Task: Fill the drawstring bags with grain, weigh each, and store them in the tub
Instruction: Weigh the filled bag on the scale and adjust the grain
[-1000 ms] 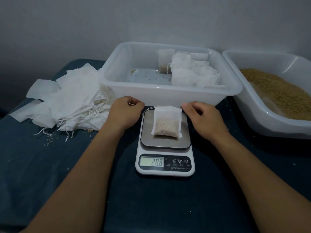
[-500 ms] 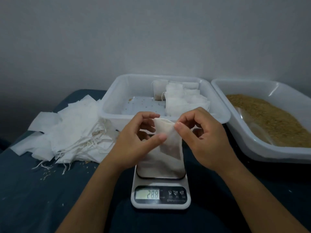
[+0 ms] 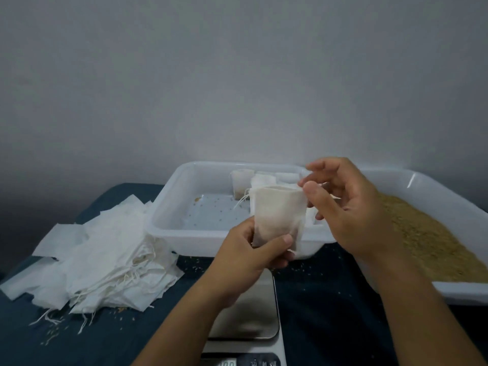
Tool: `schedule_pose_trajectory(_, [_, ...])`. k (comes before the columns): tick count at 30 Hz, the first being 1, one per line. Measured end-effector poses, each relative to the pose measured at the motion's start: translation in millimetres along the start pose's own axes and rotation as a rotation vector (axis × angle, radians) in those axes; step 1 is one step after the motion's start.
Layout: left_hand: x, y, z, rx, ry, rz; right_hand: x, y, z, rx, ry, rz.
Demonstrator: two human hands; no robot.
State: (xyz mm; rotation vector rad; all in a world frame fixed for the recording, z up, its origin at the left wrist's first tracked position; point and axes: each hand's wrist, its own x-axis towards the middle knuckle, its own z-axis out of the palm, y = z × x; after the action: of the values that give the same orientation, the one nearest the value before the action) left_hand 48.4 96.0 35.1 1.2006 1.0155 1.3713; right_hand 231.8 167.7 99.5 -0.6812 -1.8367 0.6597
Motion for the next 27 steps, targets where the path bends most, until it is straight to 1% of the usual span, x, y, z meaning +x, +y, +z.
schedule_pose_trajectory(5, [27.2, 5.9, -0.5, 0.255, -0.015, -0.027, 7.0, 15.7, -24.8, -0.207, -0.154, -0.007])
schedule_pose_trajectory(8, [43.0, 9.9, 6.7, 0.434, -0.037, -0.004, 7.9, 30.9, -32.4, -0.247, -0.213, 0.073])
schedule_pose_trajectory(10, [54.2, 12.5, 13.2, 0.512, -0.045, 0.008, 8.8, 42.6, -41.5, -0.246, -0.226, 0.146])
schedule_pose_trajectory(16, [91.6, 17.5, 41.4, 0.482, 0.016, 0.007, 5.3, 62.6, -75.9, -0.072, -0.104, 0.304])
schedule_pose_trajectory(21, [112.7, 20.8, 69.6, 0.529, -0.031, 0.005, 1.2, 71.9, -91.6, 0.033, -0.050, 0.376])
schedule_pose_trajectory(25, [117.2, 26.3, 87.8, 0.621, -0.067, 0.034, -1.5, 80.6, -99.7, 0.024, -0.027, 0.440])
schedule_pose_trajectory(27, [117.3, 28.2, 94.7, 0.681, -0.065, 0.052, -2.8, 84.4, -104.2, -0.032, -0.003, 0.476])
